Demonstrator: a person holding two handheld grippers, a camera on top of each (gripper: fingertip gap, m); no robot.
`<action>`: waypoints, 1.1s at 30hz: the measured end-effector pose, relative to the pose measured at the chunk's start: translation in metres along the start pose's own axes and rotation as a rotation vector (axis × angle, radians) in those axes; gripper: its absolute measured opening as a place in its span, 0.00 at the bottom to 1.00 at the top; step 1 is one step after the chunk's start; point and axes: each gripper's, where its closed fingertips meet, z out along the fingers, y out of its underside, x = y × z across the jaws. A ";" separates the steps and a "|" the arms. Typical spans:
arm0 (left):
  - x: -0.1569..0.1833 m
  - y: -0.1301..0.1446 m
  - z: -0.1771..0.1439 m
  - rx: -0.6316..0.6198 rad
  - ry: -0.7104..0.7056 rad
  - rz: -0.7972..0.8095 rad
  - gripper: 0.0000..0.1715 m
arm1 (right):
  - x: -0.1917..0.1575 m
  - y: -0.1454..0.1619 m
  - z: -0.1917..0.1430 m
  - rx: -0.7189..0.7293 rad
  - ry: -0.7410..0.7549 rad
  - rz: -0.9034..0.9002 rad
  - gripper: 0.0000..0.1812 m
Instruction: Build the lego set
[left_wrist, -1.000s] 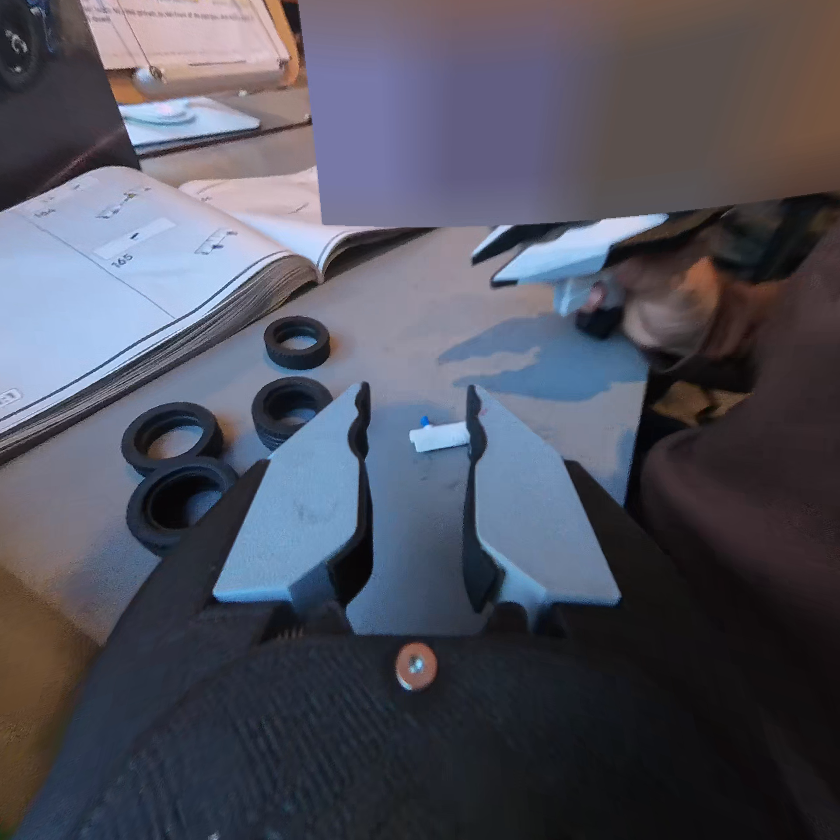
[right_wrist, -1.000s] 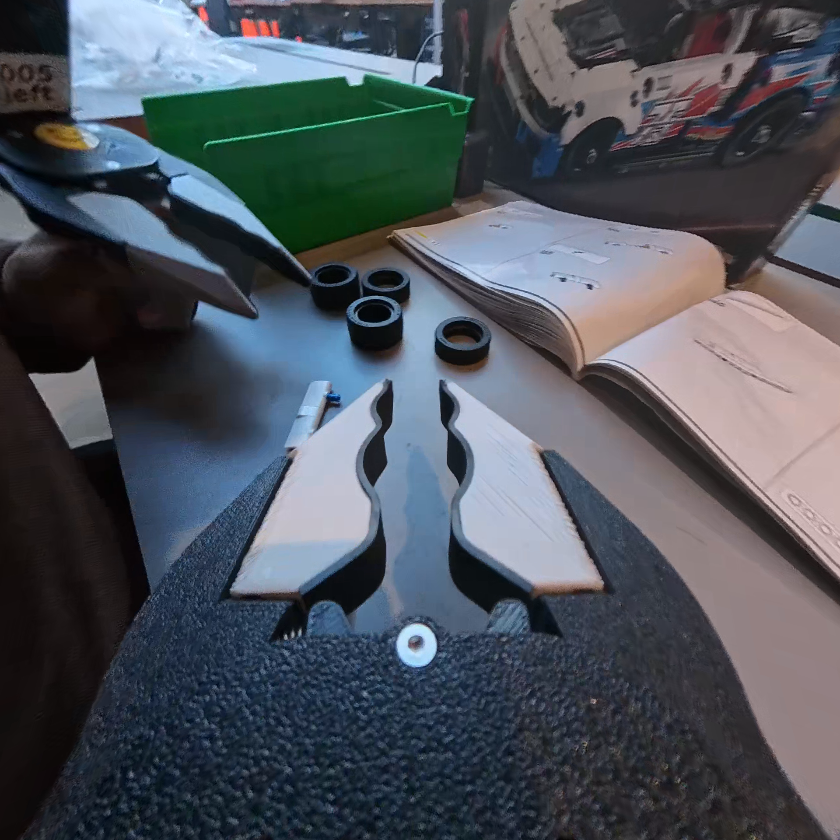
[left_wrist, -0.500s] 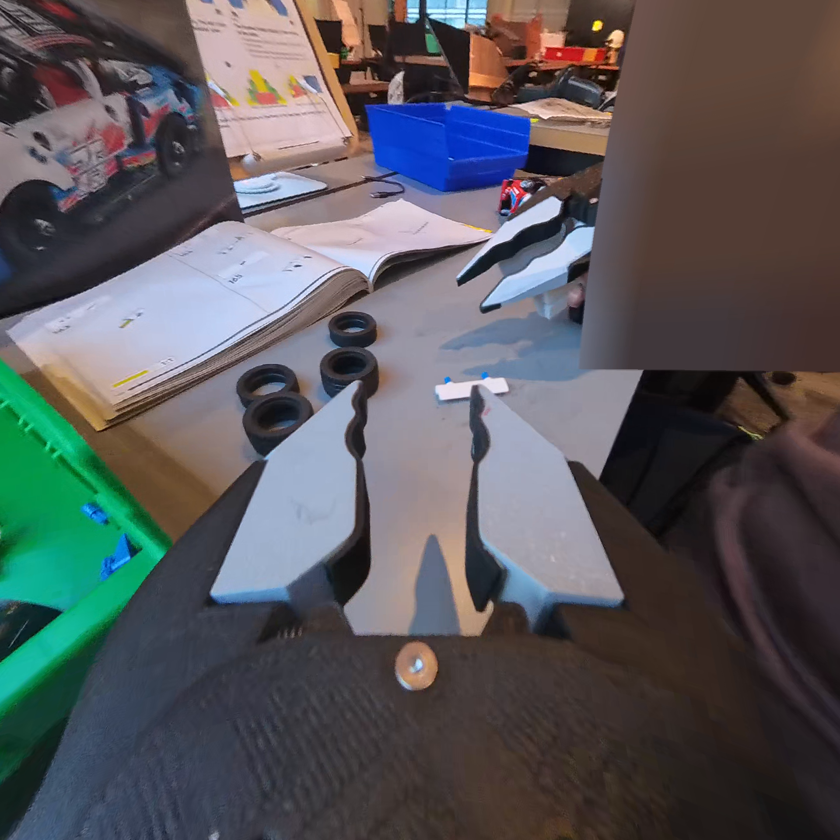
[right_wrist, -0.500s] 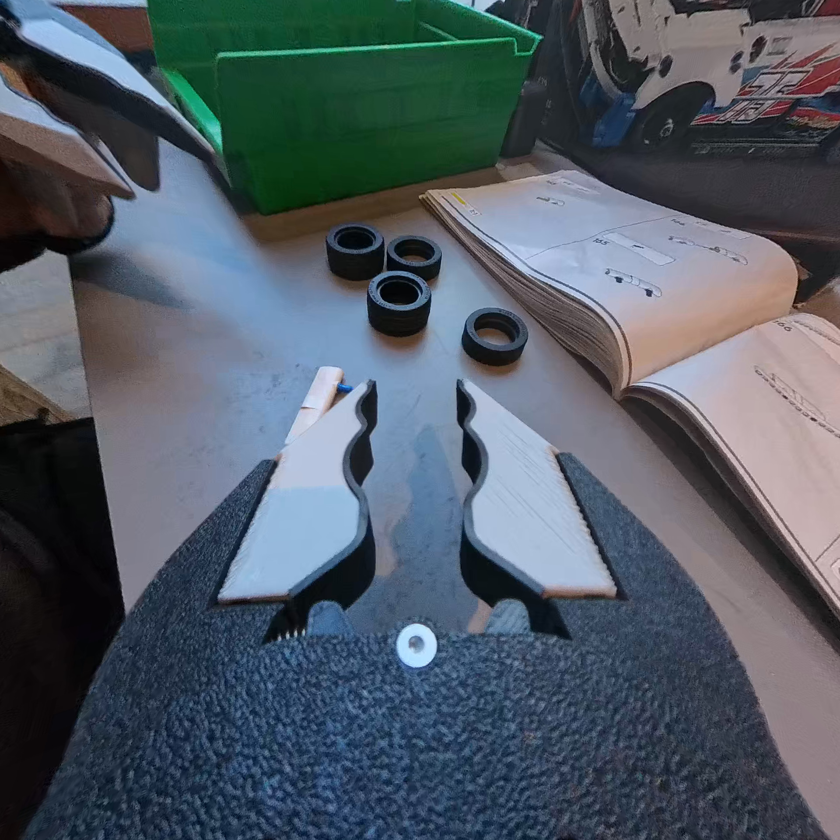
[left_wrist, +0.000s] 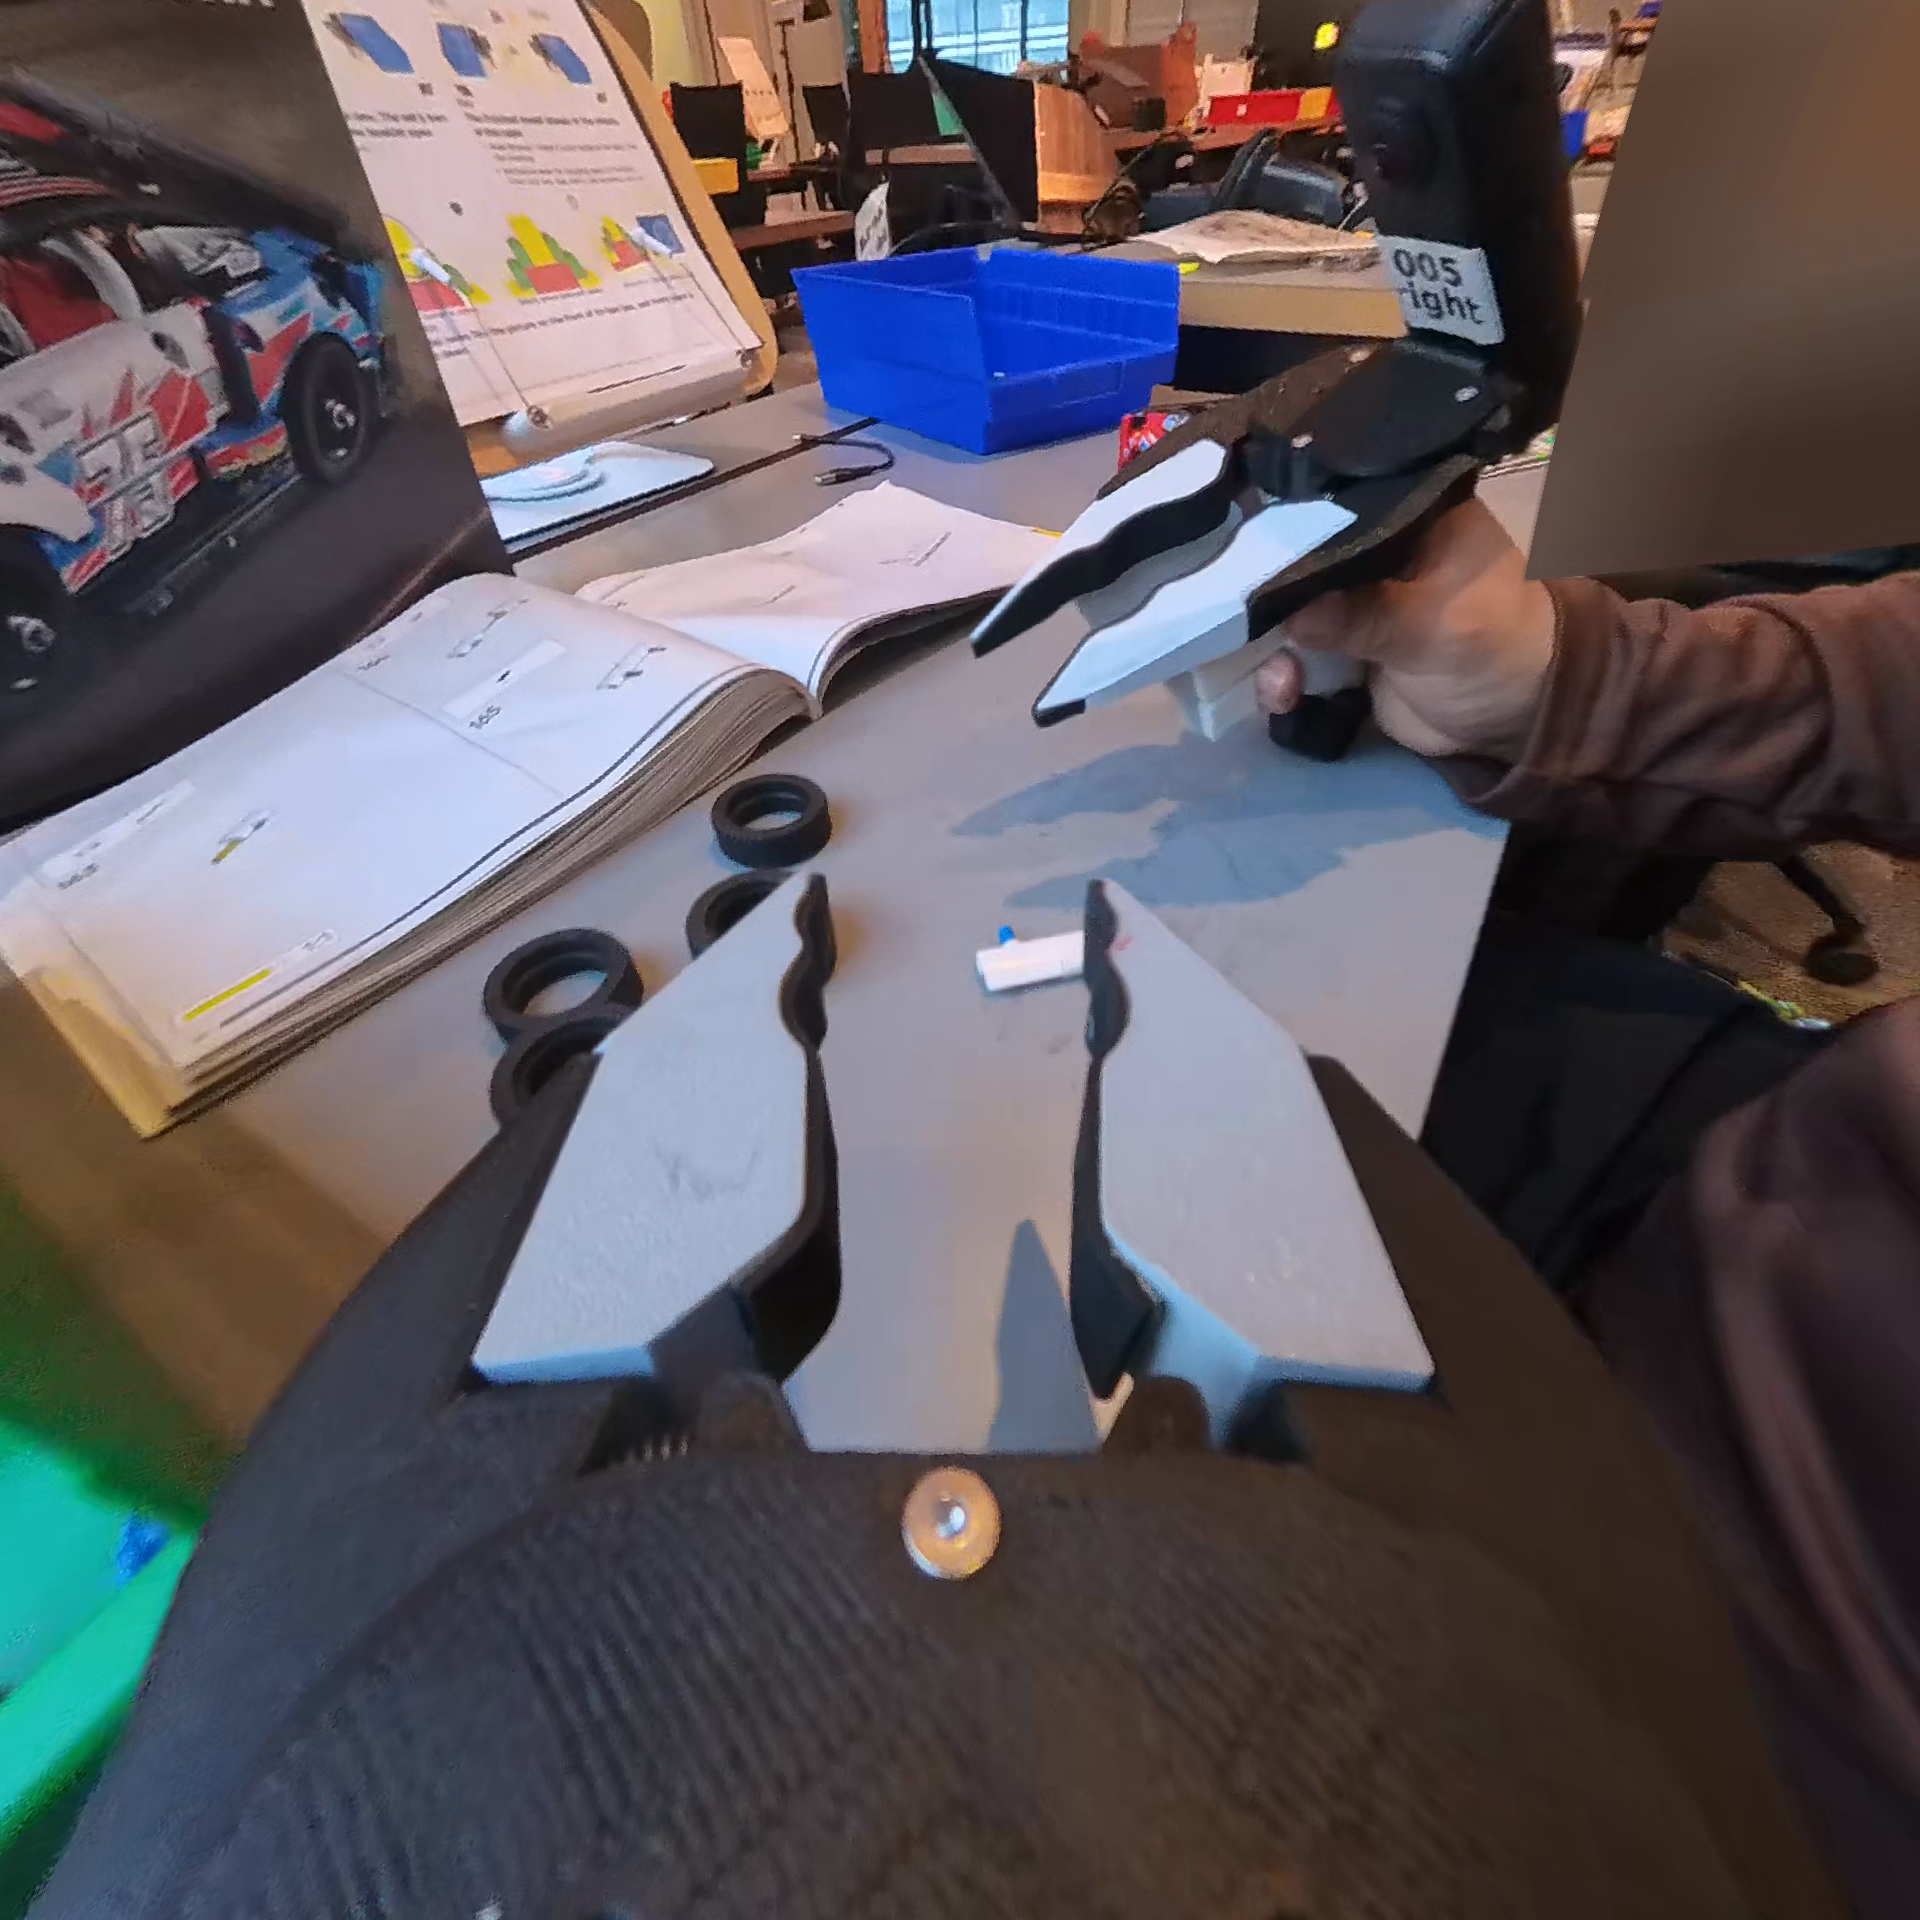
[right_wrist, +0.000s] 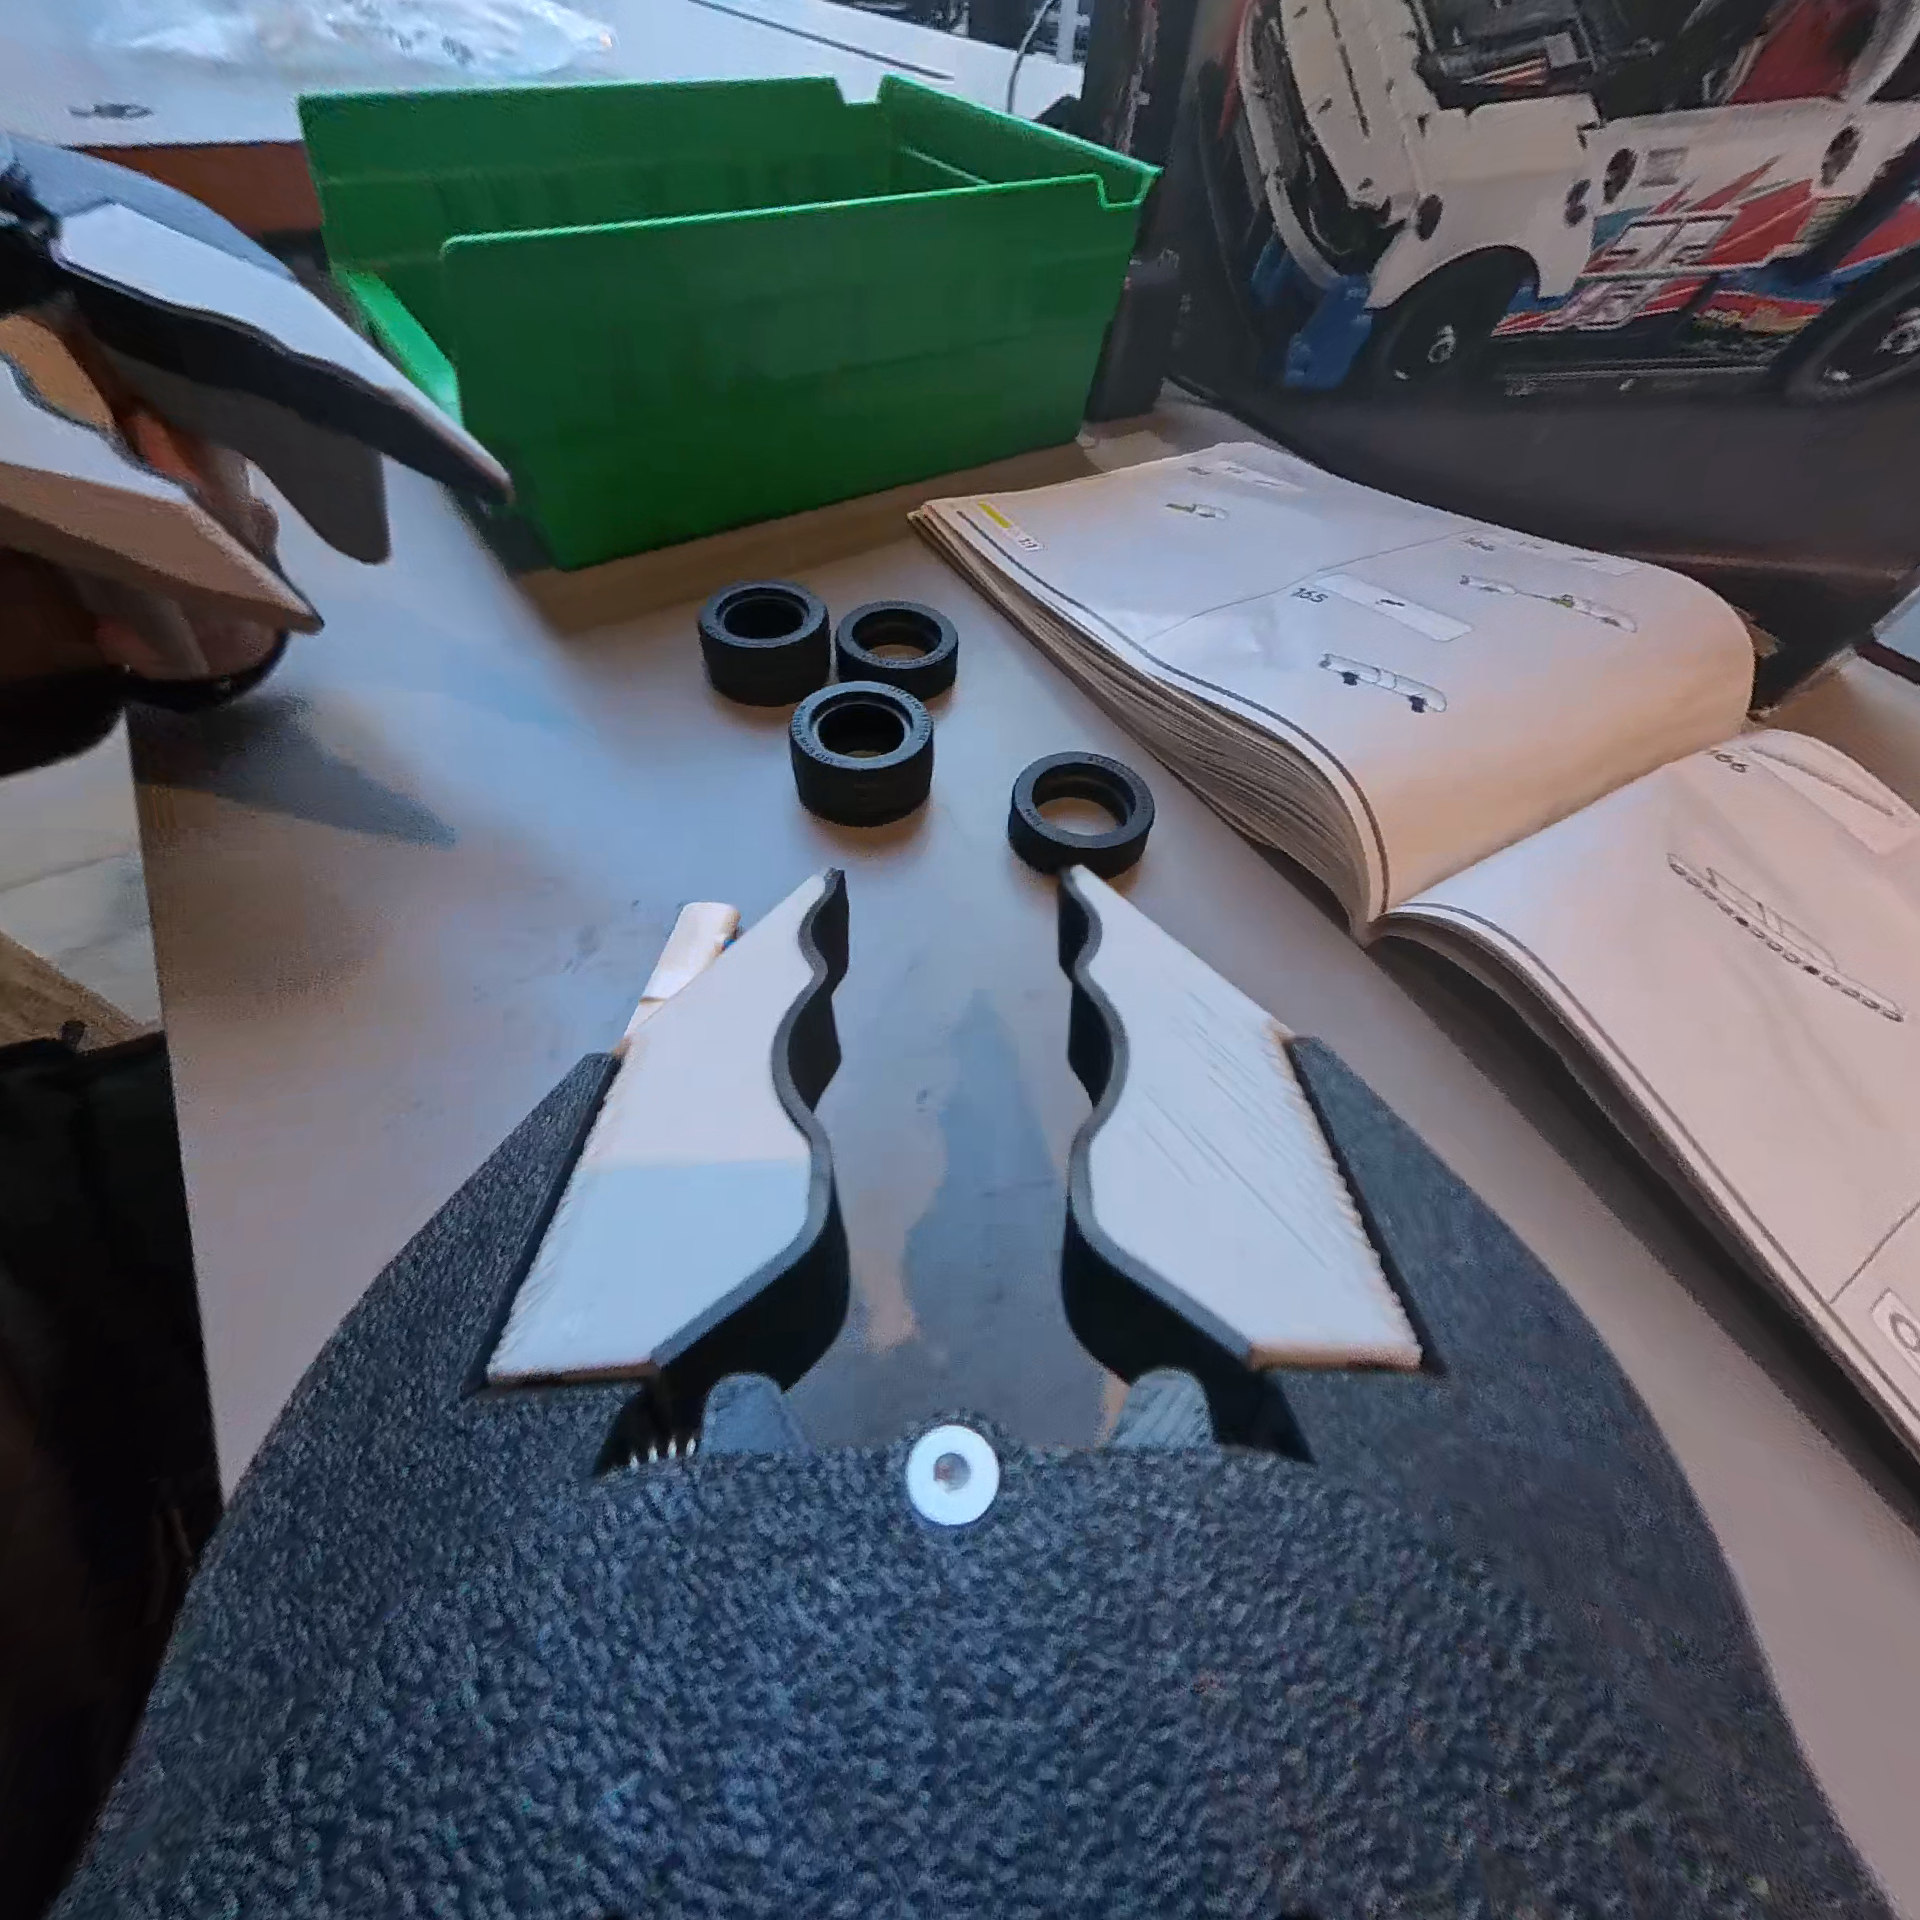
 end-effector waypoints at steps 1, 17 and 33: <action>0.001 0.000 0.006 0.005 0.001 0.010 0.27 | 0.002 -0.001 0.000 0.006 0.003 0.008 0.23; -0.012 0.007 0.026 -0.049 -0.057 -0.036 0.22 | 0.002 -0.009 0.003 0.054 -0.089 0.046 0.23; -0.012 0.000 0.021 0.005 -0.085 -0.002 0.25 | 0.006 -0.009 0.005 0.047 -0.088 0.048 0.26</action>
